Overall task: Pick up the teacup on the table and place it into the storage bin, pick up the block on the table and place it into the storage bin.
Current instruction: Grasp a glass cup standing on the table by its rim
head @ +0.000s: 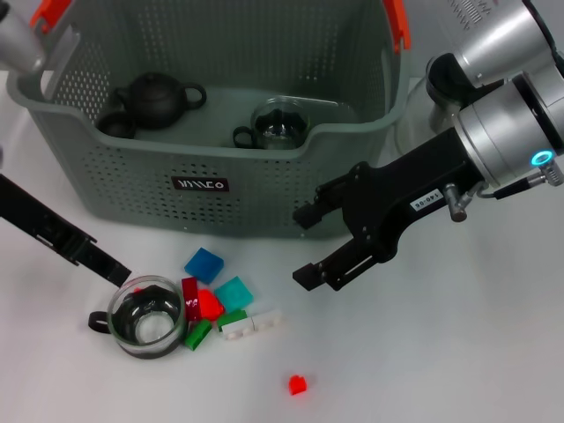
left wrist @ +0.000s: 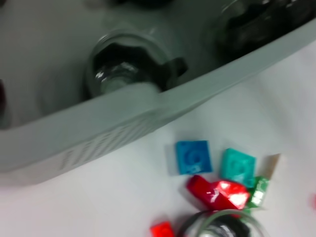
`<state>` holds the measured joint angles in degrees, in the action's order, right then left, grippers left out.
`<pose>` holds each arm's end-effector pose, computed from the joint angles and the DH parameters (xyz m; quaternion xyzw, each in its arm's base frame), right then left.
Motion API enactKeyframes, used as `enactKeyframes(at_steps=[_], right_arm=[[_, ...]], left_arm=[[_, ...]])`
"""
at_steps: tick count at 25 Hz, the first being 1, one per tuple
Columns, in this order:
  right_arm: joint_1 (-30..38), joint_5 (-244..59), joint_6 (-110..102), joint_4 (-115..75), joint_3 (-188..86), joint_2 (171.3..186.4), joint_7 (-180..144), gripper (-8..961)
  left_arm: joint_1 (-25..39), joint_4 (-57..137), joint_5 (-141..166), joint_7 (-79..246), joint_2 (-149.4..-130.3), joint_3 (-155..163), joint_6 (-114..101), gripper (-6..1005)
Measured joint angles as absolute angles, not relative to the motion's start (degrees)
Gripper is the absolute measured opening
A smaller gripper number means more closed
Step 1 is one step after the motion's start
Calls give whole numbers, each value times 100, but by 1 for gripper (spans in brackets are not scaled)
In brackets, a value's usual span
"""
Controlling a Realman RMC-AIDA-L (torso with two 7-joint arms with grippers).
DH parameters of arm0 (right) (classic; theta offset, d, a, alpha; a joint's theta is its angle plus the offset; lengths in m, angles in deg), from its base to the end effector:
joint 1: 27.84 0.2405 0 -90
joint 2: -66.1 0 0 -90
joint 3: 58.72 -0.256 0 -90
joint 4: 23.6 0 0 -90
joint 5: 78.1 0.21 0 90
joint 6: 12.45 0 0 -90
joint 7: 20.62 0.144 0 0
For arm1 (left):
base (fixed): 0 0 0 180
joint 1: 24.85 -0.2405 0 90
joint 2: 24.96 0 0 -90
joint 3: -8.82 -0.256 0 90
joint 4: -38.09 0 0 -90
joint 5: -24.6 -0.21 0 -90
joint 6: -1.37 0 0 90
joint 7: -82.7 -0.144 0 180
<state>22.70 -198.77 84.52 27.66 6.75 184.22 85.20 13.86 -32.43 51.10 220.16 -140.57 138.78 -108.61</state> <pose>0.1096 0.3631 -0.0241 0.9929 -0.0846 -0.0389 0.0739 -0.2291 0.3426 0.0800 -0.8714 -0.4548 0.1523 0.1031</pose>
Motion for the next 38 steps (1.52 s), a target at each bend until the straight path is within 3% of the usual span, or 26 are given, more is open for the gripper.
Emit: enactKeyframes(at_steps=[14, 22, 38], right_arm=[[2275, -19877, 8400, 2700, 694, 18450, 8524, 897], [2279, -19877, 8365, 2702, 693, 18449, 8521, 897], [2261, -19876, 8229, 2674, 668, 18471, 8456, 897]], left_arm=[[1491, -2638, 4780, 21999, -14157, 13707, -10166, 604], [1501, -2633, 4781, 21991, -14227, 13581, -10029, 709], [1434, -2655, 4703, 21531, -14307, 13235, -9858, 701]])
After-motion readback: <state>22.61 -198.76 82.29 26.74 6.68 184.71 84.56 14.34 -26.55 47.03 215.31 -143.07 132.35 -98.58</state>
